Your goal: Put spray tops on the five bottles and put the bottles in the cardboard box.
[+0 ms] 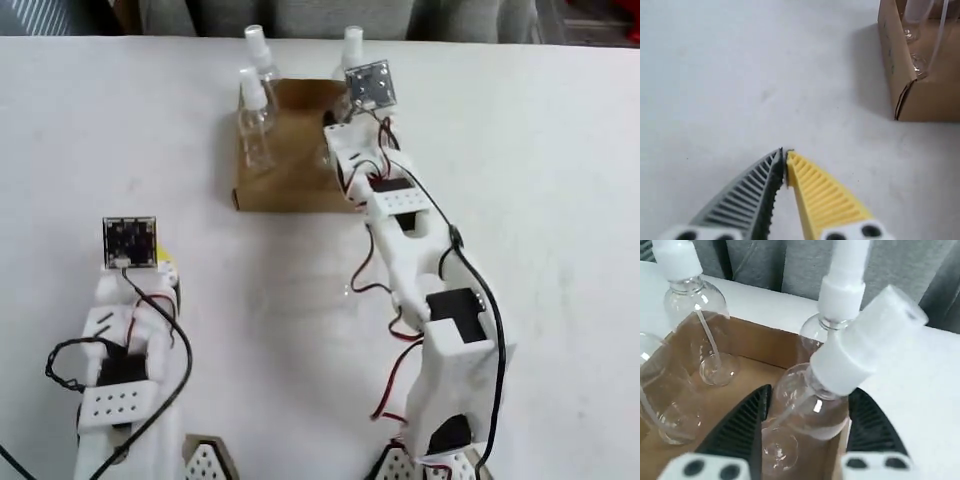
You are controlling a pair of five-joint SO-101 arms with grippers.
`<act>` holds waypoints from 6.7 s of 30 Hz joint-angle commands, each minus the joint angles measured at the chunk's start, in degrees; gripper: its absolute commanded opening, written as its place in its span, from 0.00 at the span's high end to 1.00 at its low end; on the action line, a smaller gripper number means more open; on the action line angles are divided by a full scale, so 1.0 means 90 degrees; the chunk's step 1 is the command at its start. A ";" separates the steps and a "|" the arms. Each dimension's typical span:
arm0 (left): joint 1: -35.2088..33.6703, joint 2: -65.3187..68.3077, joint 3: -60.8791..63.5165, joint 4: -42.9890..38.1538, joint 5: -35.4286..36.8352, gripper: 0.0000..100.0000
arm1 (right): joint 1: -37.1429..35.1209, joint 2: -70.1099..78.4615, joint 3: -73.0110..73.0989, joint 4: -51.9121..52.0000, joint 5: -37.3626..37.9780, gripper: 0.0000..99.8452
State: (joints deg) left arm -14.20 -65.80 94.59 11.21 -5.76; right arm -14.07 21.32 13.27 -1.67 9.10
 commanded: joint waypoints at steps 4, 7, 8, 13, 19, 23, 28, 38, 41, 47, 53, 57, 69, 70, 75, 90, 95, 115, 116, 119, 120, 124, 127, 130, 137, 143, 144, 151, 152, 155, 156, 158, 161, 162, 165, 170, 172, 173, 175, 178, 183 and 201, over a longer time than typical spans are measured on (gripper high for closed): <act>0.0093 0.0034 -0.0440 -0.0186 -0.0059 0.98 | 0.0005 -0.0376 -0.0147 -0.0005 0.0654 0.95; 0.0093 0.0034 -0.0440 -0.0186 -0.0059 0.98 | 0.0024 -0.0376 -0.0137 -0.0005 0.0928 0.95; 0.0093 0.0034 -0.0440 -0.0186 -0.0059 0.98 | 0.0024 -0.0376 -0.0117 -0.0005 0.1026 0.95; 0.0093 0.0034 -0.0440 -0.0186 -0.0059 0.98 | 0.0024 -0.0376 0.0000 -0.0015 0.1455 0.95; 0.0093 0.0034 -0.0440 -0.0186 -0.0059 0.98 | 0.0044 -0.0376 0.0000 -0.0015 0.1485 0.95; 0.0093 0.0034 -0.0440 -0.0186 -0.0059 0.98 | 0.0044 -0.0376 0.0088 -0.0005 0.1504 0.95; 0.0093 0.0034 -0.0440 -0.0186 -0.0059 0.98 | 0.0054 -0.0376 0.0225 -0.0044 0.1514 0.95; 0.0093 0.0034 -0.0440 -0.0186 -0.0059 0.98 | 0.0005 -0.0405 0.0928 -0.0991 0.1514 0.95; 0.0093 0.0034 -0.0440 -0.0186 -0.0059 0.98 | 0.0024 -0.0386 0.0928 -0.0991 0.1514 0.95; 0.0093 0.0034 -0.0440 -0.0186 -0.0059 0.98 | 0.0034 -0.0376 0.0928 -0.0991 0.1514 0.95; 0.0093 0.0034 -0.0440 -0.0186 -0.0059 0.98 | 0.0024 -0.0376 0.0928 -0.0972 0.1465 0.87; 0.0093 0.0034 -0.0440 -0.0186 -0.0059 0.98 | 0.0024 -0.0376 0.0928 -0.0962 0.1465 0.79; 0.0083 0.0034 -0.0440 -0.0186 -0.0059 0.98 | -0.0015 -0.0425 0.0928 -0.0982 0.1465 0.78; 0.0083 0.0034 -0.0440 -0.0186 -0.0059 0.98 | -0.0015 -0.0435 0.0918 -0.0982 0.1465 0.78; 0.0093 0.0034 -0.0440 -0.0186 -0.0059 0.98 | -0.0054 -0.0435 0.0899 -0.0962 0.1504 0.78; 0.0093 0.0034 -0.0440 -0.0186 -0.0059 0.98 | -0.0200 -0.0435 0.0928 -0.0952 0.2217 0.78; 0.0093 0.0034 -0.0440 -0.0186 -0.0059 0.98 | -0.0220 -0.0435 0.0928 -0.0952 0.2227 0.78; 0.0093 0.0034 -0.0440 -0.0186 -0.0059 0.98 | -0.0181 -0.0962 0.0889 -0.0220 0.1915 0.70; 0.0093 0.0034 -0.0440 -0.0186 -0.0059 0.98 | -0.0181 -0.1021 0.0889 -0.0142 0.1915 0.70; 0.0093 0.0034 -0.0440 -0.0186 -0.0059 0.98 | -0.0200 -0.1099 0.0889 -0.0093 0.1905 0.70; 0.0093 0.0034 -0.0440 -0.0186 -0.0059 0.98 | -0.0200 -0.1109 0.0899 -0.0093 0.1905 0.70; 0.0093 0.0034 -0.0440 -0.0186 -0.0059 0.98 | -0.0220 -0.1109 0.0908 -0.0093 0.1905 0.70; 0.0093 0.0034 -0.0440 -0.0186 -0.0059 0.98 | -0.0220 -0.1109 0.0918 -0.0093 0.1905 0.70; 0.0093 0.0034 -0.0440 -0.0186 -0.0059 0.98 | -0.0200 -0.1118 0.0899 -0.0083 0.1905 0.70; 0.0093 0.0034 -0.0440 -0.0186 -0.0059 0.98 | -0.0181 -0.1392 0.0908 0.0239 0.1905 0.70; 0.0093 0.0034 -0.0440 -0.0186 -0.0059 0.98 | -0.0200 -0.2007 0.0889 0.0874 0.1426 0.66; 0.0093 0.0034 -0.0440 -0.0186 -0.0059 0.98 | -0.0200 -0.2085 0.0889 0.0982 0.1416 0.64; 0.0093 0.0034 -0.0440 -0.0186 -0.0059 0.98 | -0.0161 -0.2642 0.0918 0.1705 0.1407 0.63; 0.0093 0.0034 -0.0440 -0.0186 -0.0059 0.98 | -0.0161 -0.2769 0.0928 0.1880 0.1368 0.63; 0.0093 0.0034 -0.0440 -0.0186 -0.0059 0.98 | -0.0161 -0.3238 0.0928 0.2505 0.0977 0.63; 0.0093 0.0034 -0.0440 -0.0186 -0.0059 0.98 | -0.0171 -0.3424 0.0928 0.2720 0.0889 0.63; 0.0093 0.0034 -0.0440 -0.0186 -0.0059 0.98 | -0.0171 -0.3805 0.0928 0.3258 0.0781 0.63; 0.0083 0.0034 -0.0440 -0.0186 -0.0059 0.98 | -0.0151 -0.4381 0.0928 0.4254 0.0781 0.65; 0.0083 0.0034 -0.0440 -0.0186 -0.0059 0.98 | -0.0142 -0.4567 0.0928 0.4596 0.0781 0.66; 0.0083 0.0034 -0.0440 -0.0186 -0.0059 0.98 | -0.0054 -0.5114 0.0928 0.5602 0.0781 0.71; 0.0093 0.0034 -0.0440 -0.0186 -0.0059 0.98 | 0.0220 -0.5954 0.0938 0.7145 0.0772 0.89; 0.0093 0.0034 -0.0440 -0.0176 -0.0059 0.98 | 0.0405 -0.6227 0.0938 0.7673 0.0772 0.96; 0.0093 0.0034 -0.0440 -0.0166 -0.0059 0.98 | 0.0532 -0.6344 0.0938 0.7897 0.0772 0.98; 0.0093 0.0034 -0.0440 -0.0156 -0.0059 0.98 | 0.0864 -0.6559 0.0938 0.8396 0.0791 0.98; 0.0093 0.0034 -0.0440 -0.0137 -0.0059 0.98 | 0.1519 -0.6774 0.0938 0.9187 0.0830 0.97; 0.0093 0.0063 -0.0821 0.0527 -0.0059 0.98 | 0.2994 -0.6823 0.1465 0.9646 0.0830 0.97; 0.3111 0.0093 -0.4474 0.5568 -0.2462 0.89 | 0.6256 -0.6882 0.4630 0.7946 0.0840 0.97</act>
State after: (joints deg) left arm 3.74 -65.36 60.84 55.69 -23.34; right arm 39.30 -39.52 55.12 70.86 16.48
